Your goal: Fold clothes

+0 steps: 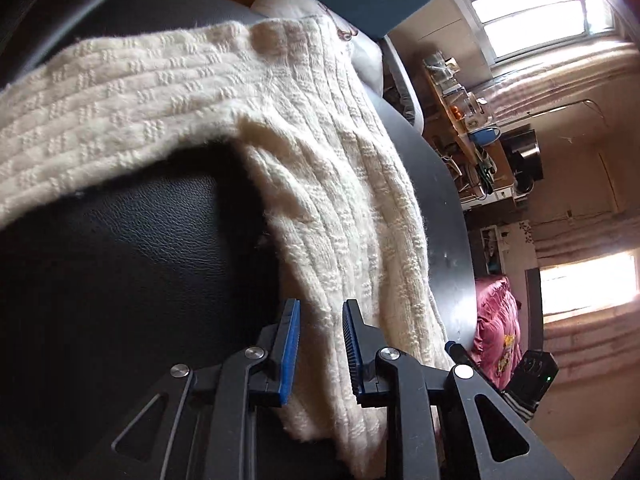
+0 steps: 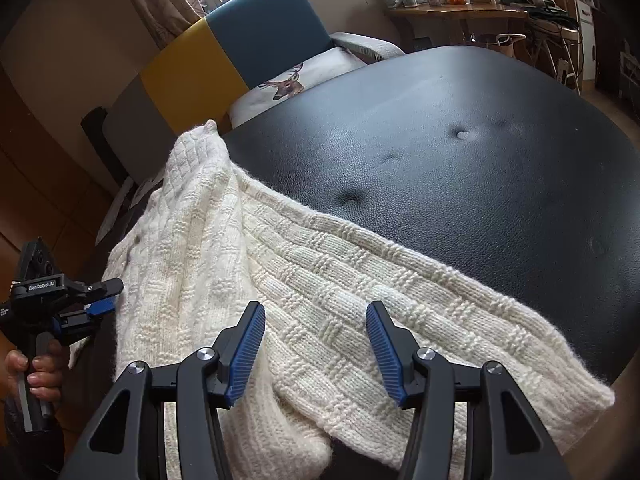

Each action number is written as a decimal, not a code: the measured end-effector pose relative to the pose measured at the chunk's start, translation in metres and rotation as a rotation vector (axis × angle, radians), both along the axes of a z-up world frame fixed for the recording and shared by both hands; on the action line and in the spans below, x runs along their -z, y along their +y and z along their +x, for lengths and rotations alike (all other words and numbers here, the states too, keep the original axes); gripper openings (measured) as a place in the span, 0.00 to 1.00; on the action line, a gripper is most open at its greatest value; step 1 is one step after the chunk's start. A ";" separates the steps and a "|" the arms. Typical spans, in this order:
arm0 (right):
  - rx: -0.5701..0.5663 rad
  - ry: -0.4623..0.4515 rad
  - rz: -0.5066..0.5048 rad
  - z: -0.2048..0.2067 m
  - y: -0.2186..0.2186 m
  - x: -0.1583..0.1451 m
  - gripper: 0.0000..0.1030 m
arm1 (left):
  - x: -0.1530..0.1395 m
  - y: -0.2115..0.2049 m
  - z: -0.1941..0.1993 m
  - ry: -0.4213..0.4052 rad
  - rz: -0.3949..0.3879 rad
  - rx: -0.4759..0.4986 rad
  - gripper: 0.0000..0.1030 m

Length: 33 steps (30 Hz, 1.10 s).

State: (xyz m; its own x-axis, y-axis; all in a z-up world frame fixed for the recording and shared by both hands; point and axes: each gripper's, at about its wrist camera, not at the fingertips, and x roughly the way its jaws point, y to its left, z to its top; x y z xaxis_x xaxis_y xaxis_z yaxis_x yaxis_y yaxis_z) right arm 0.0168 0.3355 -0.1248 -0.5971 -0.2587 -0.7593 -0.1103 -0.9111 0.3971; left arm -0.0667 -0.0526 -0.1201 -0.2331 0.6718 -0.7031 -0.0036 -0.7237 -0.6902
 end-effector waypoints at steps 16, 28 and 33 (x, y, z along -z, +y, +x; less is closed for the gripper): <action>-0.047 -0.031 0.110 -0.019 0.008 0.014 0.53 | -0.047 -0.052 -0.018 0.229 -0.014 -0.182 0.05; -0.213 0.045 0.275 -0.061 -0.061 -0.041 0.53 | 0.013 -0.146 0.014 0.102 -0.237 -0.303 0.05; -0.302 -0.072 0.360 -0.105 -0.099 -0.009 0.53 | 0.002 -0.147 0.025 0.122 -0.177 -0.309 0.05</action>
State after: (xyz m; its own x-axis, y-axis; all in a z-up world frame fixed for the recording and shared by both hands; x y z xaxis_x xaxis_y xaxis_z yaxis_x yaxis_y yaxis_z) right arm -0.0884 0.2369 -0.1154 -0.4781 -0.1246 -0.8694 0.1645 -0.9851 0.0507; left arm -0.0419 -0.1998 -0.1219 -0.4950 0.4273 -0.7565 0.1589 -0.8115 -0.5623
